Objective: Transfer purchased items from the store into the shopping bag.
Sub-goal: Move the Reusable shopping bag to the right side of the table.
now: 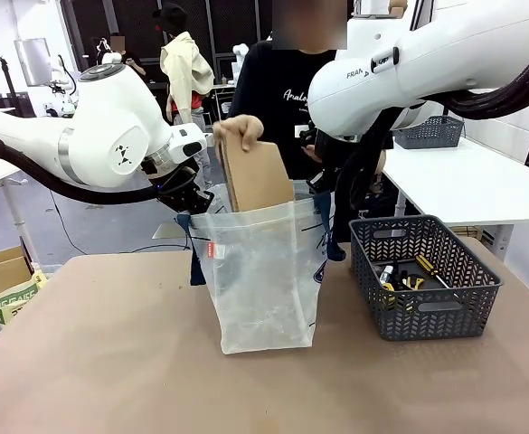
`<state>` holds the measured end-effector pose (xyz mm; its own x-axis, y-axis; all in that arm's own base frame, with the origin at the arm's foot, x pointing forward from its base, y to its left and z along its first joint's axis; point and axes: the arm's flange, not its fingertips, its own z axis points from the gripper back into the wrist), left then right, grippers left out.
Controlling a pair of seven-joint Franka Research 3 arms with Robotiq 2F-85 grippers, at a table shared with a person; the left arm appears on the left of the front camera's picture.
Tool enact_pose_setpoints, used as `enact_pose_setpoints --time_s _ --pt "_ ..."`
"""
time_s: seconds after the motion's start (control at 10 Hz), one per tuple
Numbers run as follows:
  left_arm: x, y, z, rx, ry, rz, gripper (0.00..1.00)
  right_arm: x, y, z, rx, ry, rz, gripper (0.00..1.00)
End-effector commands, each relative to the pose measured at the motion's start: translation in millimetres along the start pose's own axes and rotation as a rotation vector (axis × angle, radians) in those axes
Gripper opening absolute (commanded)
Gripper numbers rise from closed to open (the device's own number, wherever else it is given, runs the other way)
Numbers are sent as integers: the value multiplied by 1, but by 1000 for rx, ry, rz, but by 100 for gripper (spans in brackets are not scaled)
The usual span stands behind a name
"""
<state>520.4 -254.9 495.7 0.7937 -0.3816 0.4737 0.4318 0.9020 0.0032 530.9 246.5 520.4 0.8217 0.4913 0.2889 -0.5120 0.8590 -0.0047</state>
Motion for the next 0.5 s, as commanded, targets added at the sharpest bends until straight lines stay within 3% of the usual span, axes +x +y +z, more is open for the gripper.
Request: enact_pose_setpoints --time_s 0.0,0.4 --pt "-1 2 -1 8 2 1 0 -1 -1 -1 -1 3 -1 0" --pt "-1 2 -1 8 2 1 0 -1 -1 -1 -1 3 -1 0"
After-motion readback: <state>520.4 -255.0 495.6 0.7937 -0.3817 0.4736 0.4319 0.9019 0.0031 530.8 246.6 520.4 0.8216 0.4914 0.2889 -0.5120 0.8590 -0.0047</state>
